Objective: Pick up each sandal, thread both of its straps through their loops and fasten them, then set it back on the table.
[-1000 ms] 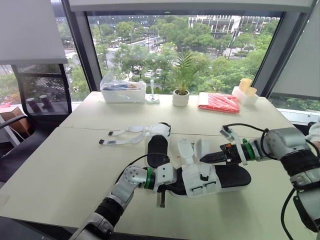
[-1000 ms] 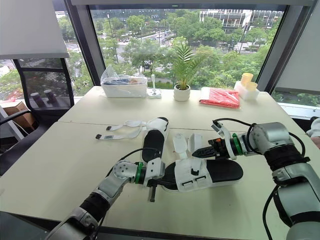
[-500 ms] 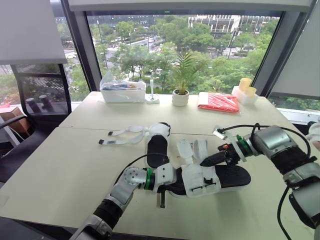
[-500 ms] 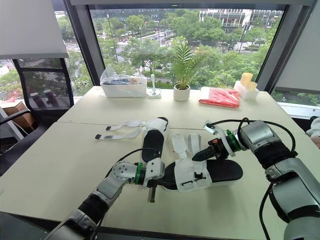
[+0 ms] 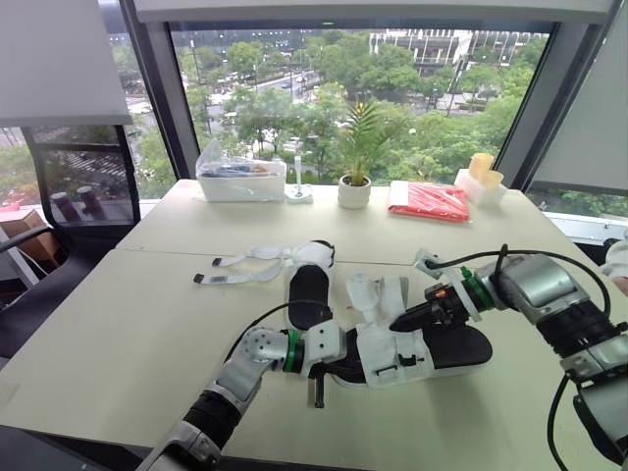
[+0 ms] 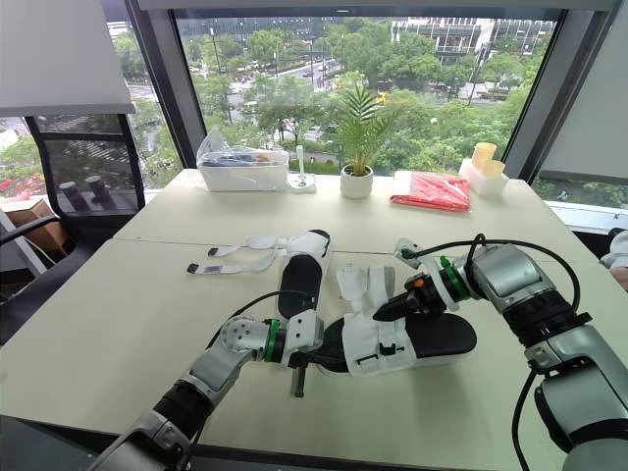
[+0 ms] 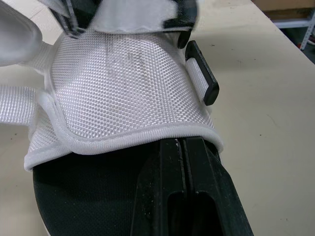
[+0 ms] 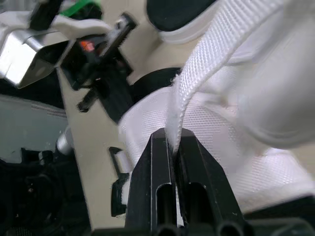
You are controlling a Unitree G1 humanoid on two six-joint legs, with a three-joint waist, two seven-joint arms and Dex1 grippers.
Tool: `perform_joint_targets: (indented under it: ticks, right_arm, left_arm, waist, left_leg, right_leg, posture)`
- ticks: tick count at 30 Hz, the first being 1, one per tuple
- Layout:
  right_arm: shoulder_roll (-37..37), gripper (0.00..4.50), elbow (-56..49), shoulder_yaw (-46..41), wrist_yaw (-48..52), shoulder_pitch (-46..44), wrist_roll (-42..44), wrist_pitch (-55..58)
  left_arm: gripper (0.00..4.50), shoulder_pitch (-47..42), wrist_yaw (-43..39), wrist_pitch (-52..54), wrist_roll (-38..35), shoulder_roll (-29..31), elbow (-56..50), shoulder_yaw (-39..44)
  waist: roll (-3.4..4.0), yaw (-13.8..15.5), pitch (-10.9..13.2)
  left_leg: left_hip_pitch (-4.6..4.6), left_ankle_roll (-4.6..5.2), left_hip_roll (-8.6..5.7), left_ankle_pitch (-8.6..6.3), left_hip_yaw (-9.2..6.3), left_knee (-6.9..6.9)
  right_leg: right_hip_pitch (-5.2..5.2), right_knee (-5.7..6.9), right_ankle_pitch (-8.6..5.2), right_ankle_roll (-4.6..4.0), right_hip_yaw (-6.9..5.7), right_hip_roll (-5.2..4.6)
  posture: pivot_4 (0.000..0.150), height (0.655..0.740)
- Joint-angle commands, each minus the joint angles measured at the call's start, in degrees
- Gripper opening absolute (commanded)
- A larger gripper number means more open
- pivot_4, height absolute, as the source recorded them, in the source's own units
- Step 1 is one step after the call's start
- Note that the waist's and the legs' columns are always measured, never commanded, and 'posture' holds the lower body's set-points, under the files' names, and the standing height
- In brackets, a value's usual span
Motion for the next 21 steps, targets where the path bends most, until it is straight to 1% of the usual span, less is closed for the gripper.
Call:
perform_joint_targets:
  ticks: [1,4,7,13,16,21]
  right_arm:
    - [0.2,0.09,3.7,-2.0,0.5,-3.7,-2.3,-2.9]
    - [0.5,0.09,5.6,-1.7,1.7,-4.8,-3.4,-3.8]
    - [0.2,0.09,4.7,-1.4,3.2,-4.4,-3.8,-4.0]
    - [0.6,0.09,-1.6,-3.5,3.5,-0.3,-1.7,-2.6]
    - [0.6,0.09,-4.8,-4.8,3.2,2.4,-0.8,-3.6]
    - [0.6,0.09,-7.1,-6.3,2.9,4.8,-0.8,-6.0]
  left_arm:
    - [0.00,1.4,-0.3,1.3,2.1,0.5,1.8,-2.4]
    - [0.00,1.7,-0.4,1.3,2.2,0.6,1.5,-2.5]
    - [0.00,1.7,-0.4,1.3,2.2,0.7,1.4,-2.5]
    - [0.00,1.7,-0.4,1.4,2.1,0.9,1.3,-2.3]
    - [0.00,1.6,-0.5,1.5,2.0,0.9,1.3,-2.3]
    - [0.00,1.4,-0.6,1.5,1.9,0.8,1.5,-2.3]
  waist:
    - [0.01,0.0,0.0]
    - [0.01,0.0,0.0]
    - [0.01,0.0,0.0]
    - [0.01,0.0,0.0]
    - [0.01,0.0,0.0]
    - [0.01,0.0,0.0]
  left_leg:
    - [0.00,0.00,0.00,0.00,0.00,0.00]
    - [0.00,-0.01,0.00,0.00,0.00,-0.01]
    - [0.00,-0.04,0.00,0.02,0.00,-0.01]
    - [0.00,-0.03,0.00,0.02,-0.01,-0.02]
    - [0.00,-0.03,0.00,0.02,-0.01,-0.03]
    - [0.00,-0.03,0.00,0.02,-0.01,-0.03]
  right_leg:
    - [0.00,0.00,0.00,0.00,0.00,0.00]
    - [-0.01,0.00,0.00,0.00,0.00,0.01]
    - [-0.01,0.00,0.00,0.00,0.00,0.00]
    - [-0.01,-0.01,0.00,0.00,0.00,0.00]
    - [-0.01,-0.01,0.00,0.00,0.00,-0.01]
    - [-0.01,-0.01,0.00,0.00,0.00,0.00]
  posture:
    - [0.150,0.7374]
    - [0.150,0.7374]
    - [0.150,0.7374]
    - [0.150,0.7374]
    - [0.150,0.7374]
    - [0.150,0.7374]
